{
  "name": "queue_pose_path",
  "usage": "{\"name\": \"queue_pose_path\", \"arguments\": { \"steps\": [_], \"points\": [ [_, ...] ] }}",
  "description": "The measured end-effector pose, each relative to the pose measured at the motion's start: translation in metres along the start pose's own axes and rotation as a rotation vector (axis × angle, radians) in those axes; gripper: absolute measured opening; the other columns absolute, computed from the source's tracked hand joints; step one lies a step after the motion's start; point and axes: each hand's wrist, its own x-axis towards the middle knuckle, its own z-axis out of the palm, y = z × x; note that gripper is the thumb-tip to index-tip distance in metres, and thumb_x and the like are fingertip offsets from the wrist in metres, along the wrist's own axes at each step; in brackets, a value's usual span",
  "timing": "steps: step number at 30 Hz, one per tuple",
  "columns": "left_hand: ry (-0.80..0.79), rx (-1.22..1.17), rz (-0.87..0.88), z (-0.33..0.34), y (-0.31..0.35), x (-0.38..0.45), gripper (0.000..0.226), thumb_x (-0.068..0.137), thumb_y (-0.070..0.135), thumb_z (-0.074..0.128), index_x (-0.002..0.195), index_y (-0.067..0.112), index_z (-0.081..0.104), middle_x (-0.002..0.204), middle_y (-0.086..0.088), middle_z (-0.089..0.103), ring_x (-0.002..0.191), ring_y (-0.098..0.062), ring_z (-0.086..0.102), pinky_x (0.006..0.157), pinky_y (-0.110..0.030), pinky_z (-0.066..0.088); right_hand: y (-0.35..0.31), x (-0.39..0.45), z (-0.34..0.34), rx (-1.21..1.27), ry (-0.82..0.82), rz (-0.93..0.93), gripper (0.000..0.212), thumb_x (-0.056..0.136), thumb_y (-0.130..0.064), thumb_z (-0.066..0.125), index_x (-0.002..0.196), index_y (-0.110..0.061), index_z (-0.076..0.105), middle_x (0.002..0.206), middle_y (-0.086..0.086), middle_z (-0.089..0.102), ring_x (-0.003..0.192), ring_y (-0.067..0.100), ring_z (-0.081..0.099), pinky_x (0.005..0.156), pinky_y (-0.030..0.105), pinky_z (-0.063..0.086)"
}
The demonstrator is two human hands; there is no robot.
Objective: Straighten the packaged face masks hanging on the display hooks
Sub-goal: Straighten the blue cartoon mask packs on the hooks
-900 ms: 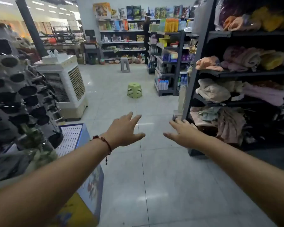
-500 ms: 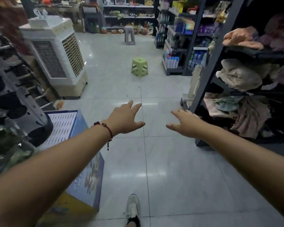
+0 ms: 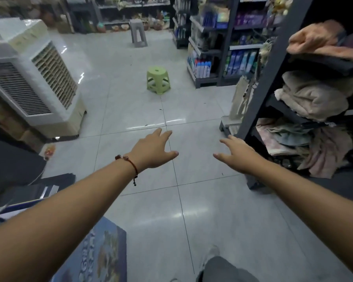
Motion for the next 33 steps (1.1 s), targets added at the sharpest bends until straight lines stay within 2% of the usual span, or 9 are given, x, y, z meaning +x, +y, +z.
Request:
{"name": "queue_pose_path", "arguments": {
  "steps": [6, 9, 12, 15, 17, 21, 31, 33],
  "points": [
    [0.027, 0.059, 0.049, -0.015, 0.0, 0.118, 0.084, 0.09, 0.067, 0.049, 0.157, 0.028, 0.017, 0.165, -0.008, 0.017, 0.146, -0.028, 0.03, 0.112, -0.043, 0.036, 0.033, 0.119, -0.026, 0.018, 0.026, -0.005, 0.073, 0.092, -0.061, 0.048, 0.151, -0.022, 0.031, 0.161, 0.007, 0.02, 0.147, 0.027, 0.02, 0.116, 0.048, 0.025],
    [0.028, 0.096, 0.079, -0.017, 0.002, 0.189, 0.084, 0.09, 0.067, 0.047, 0.157, 0.025, 0.019, 0.16, -0.007, 0.03, 0.142, -0.026, 0.035, 0.112, -0.044, 0.037, 0.055, 0.186, -0.04, 0.032, 0.028, -0.009, 0.074, 0.089, -0.065, 0.046, 0.149, -0.023, 0.032, 0.156, 0.006, 0.029, 0.143, 0.028, 0.027, 0.114, 0.049, 0.029],
    [0.003, 0.103, 0.064, -0.028, 0.005, 0.267, 0.081, 0.091, 0.067, 0.046, 0.156, 0.025, 0.023, 0.156, -0.005, 0.036, 0.14, -0.025, 0.038, 0.11, -0.044, 0.039, 0.078, 0.255, -0.058, 0.061, 0.003, -0.008, 0.074, 0.089, -0.064, 0.048, 0.15, -0.025, 0.031, 0.159, 0.005, 0.025, 0.145, 0.027, 0.024, 0.115, 0.049, 0.027],
    [-0.018, 0.088, 0.026, -0.048, 0.007, 0.341, 0.078, 0.092, 0.065, 0.046, 0.155, 0.025, 0.025, 0.156, -0.004, 0.036, 0.14, -0.025, 0.038, 0.111, -0.043, 0.038, 0.097, 0.324, -0.09, 0.089, 0.003, -0.009, 0.083, 0.08, -0.075, 0.04, 0.147, -0.026, 0.034, 0.149, 0.003, 0.038, 0.137, 0.026, 0.036, 0.11, 0.048, 0.035],
    [-0.015, 0.073, 0.015, -0.059, 0.006, 0.373, 0.077, 0.093, 0.065, 0.046, 0.155, 0.026, 0.025, 0.156, -0.003, 0.036, 0.14, -0.024, 0.038, 0.111, -0.041, 0.038, 0.105, 0.358, -0.107, 0.089, 0.03, -0.03, 0.09, 0.075, -0.079, 0.034, 0.147, -0.026, 0.033, 0.147, 0.004, 0.039, 0.136, 0.026, 0.037, 0.109, 0.048, 0.035],
    [-0.01, 0.008, -0.019, -0.08, -0.002, 0.444, 0.078, 0.093, 0.065, 0.045, 0.157, 0.028, 0.021, 0.162, -0.001, 0.027, 0.146, -0.022, 0.03, 0.114, -0.039, 0.033, 0.113, 0.429, -0.146, 0.104, -0.005, -0.066, 0.078, 0.087, -0.064, 0.052, 0.152, -0.028, 0.028, 0.161, 0.003, 0.021, 0.148, 0.021, 0.02, 0.118, 0.045, 0.023],
    [0.028, 0.007, -0.028, -0.11, -0.054, 0.618, 0.079, 0.092, 0.065, 0.047, 0.157, 0.028, 0.021, 0.162, -0.003, 0.027, 0.146, -0.024, 0.031, 0.11, -0.037, 0.034, 0.116, 0.611, -0.193, 0.128, -0.003, -0.111, 0.074, 0.09, -0.053, 0.058, 0.152, -0.027, 0.028, 0.161, 0.001, 0.021, 0.148, 0.019, 0.02, 0.118, 0.04, 0.022],
    [0.034, 0.008, -0.013, -0.114, -0.068, 0.664, 0.078, 0.092, 0.064, 0.048, 0.157, 0.027, 0.022, 0.159, -0.002, 0.031, 0.143, -0.023, 0.035, 0.108, -0.036, 0.036, 0.116, 0.656, -0.197, 0.138, -0.004, -0.094, 0.074, 0.09, -0.054, 0.058, 0.152, -0.028, 0.028, 0.161, 0.001, 0.02, 0.148, 0.019, 0.019, 0.118, 0.039, 0.022]
  ]
}}
